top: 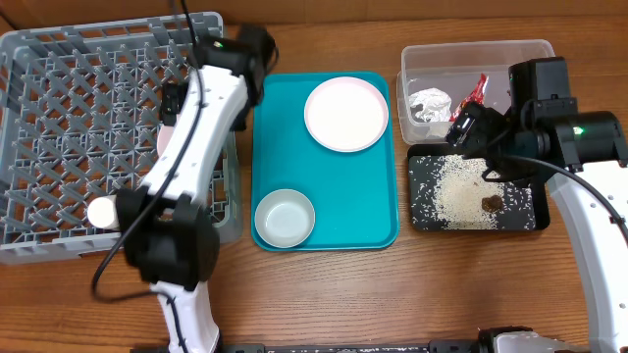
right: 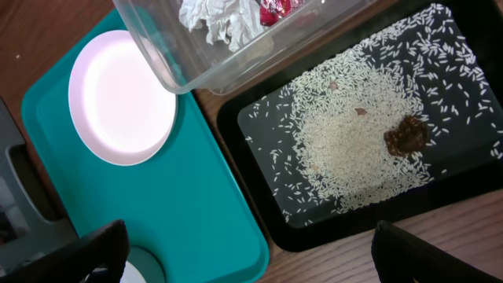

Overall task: Sort waste into correct bins and load items into the dishwasher
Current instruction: 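Reach the left gripper to the small white bowl and grasp its rim, then carry the small bowl to the dish rack and release it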

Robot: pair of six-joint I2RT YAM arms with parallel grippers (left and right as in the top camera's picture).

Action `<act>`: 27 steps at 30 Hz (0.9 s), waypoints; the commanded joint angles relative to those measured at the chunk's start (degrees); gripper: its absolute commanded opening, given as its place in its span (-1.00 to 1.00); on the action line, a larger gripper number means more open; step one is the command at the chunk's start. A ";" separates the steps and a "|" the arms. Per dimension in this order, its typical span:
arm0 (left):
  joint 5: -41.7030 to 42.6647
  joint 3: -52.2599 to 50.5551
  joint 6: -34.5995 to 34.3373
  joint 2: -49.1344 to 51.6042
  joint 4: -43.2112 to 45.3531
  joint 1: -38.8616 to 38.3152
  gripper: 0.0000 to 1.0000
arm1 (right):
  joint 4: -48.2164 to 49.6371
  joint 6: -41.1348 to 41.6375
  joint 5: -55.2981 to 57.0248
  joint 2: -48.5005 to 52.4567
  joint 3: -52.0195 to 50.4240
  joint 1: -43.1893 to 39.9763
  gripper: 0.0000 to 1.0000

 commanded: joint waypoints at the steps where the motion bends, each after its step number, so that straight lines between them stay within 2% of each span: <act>1: 20.65 5.35 8.31 -8.70 -0.33 -0.02 0.99 | -0.13 0.20 0.11 -0.07 0.68 0.07 1.00; 3: 29.31 5.90 11.19 -11.39 -0.96 -0.02 0.97 | -0.13 0.20 0.11 -0.07 0.68 0.07 1.00; 4: 32.41 5.88 11.96 -12.50 -1.42 -0.02 0.81 | -0.13 0.20 0.11 -0.07 0.68 0.07 1.00; 6: 35.85 5.57 11.43 -14.27 -3.34 -0.20 0.69 | -0.15 0.20 0.11 -0.07 0.68 0.07 1.00; 12: 35.80 -1.42 4.85 -15.39 -7.91 -2.64 0.65 | -0.15 0.20 0.11 -0.07 0.68 0.07 1.00; 21: 35.95 -27.93 -0.37 -15.37 6.03 -4.87 0.56 | -0.52 0.22 0.09 -0.07 0.68 0.07 1.00; 27: 35.98 -37.94 -0.33 -15.34 14.88 -5.46 0.39 | -0.57 0.22 0.09 -0.07 0.68 0.07 1.00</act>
